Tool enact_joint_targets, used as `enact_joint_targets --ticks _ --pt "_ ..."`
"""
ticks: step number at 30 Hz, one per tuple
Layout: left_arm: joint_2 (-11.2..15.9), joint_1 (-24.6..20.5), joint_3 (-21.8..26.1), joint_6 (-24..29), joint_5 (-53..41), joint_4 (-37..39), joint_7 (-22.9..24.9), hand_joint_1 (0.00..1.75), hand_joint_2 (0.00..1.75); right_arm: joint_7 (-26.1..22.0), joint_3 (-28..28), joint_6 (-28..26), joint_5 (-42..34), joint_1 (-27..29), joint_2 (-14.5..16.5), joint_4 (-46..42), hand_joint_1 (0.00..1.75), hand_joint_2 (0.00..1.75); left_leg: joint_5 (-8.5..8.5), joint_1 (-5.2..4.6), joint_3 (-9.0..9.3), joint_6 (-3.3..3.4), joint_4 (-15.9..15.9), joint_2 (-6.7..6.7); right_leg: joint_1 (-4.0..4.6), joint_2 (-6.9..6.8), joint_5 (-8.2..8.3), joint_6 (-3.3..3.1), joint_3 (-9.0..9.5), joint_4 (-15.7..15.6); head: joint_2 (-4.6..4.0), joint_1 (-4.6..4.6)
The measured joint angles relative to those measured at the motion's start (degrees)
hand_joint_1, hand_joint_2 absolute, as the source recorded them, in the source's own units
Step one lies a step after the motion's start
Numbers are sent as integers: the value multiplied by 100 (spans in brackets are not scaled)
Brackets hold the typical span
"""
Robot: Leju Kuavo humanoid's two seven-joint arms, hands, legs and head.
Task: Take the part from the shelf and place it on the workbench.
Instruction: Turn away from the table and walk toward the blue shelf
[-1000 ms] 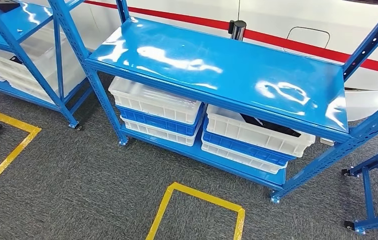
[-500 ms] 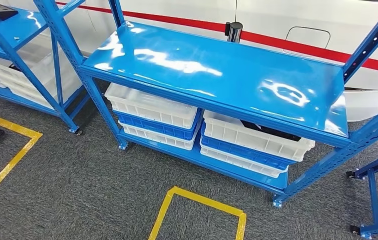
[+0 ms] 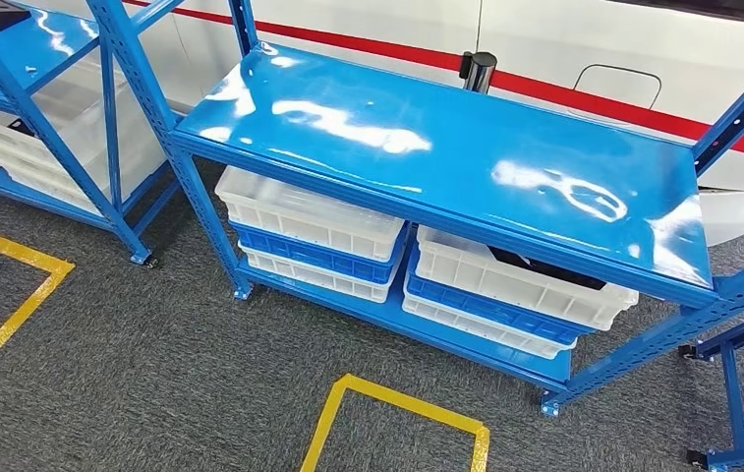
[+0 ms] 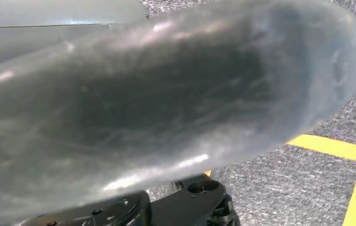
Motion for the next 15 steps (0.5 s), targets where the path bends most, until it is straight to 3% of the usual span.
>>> enact_joint_targets --ticks 6,8,10,12,13,14,15 --pt "24 -9 0 2 -2 0 10 0 0 2 -1 5 -2 -2 34 0 0 0 -18 -79 13 133 -5 3 -73 0 -1 142 7 -25 -1 -4" --pt "26 -11 0 2 -2 -1 11 0 0 2 -1 5 -3 -4 40 0 0 0 13 -52 55 193 -69 16 -76 -3 -59 162 -22 84 -1 -1" --pt "26 -16 0 2 -2 -3 13 0 0 2 -1 5 -3 -4 38 0 0 0 40 -18 95 249 -123 55 -55 -6 -303 101 -291 631 -1 15" --pt "26 -19 0 2 -9 -4 13 0 0 2 -1 5 -3 -2 32 0 0 0 36 -23 96 268 -127 104 -27 -7 -597 38 -759 1448 0 23" --pt "26 -20 0 2 -13 -4 12 0 0 2 -1 5 -2 2 29 0 0 0 31 -27 97 267 -126 127 -21 -8 -646 42 -926 1698 0 22" --pt "25 -20 0 2 -16 -4 11 0 0 4 -1 5 0 9 26 0 0 0 26 -29 100 262 -126 153 -17 -12 -608 69 -998 1751 1 22" --pt "21 -20 0 2 -18 -4 8 0 0 7 -1 5 3 15 22 0 0 0 19 -28 107 252 -125 180 -17 -34 -475 111 -940 1551 1 23"
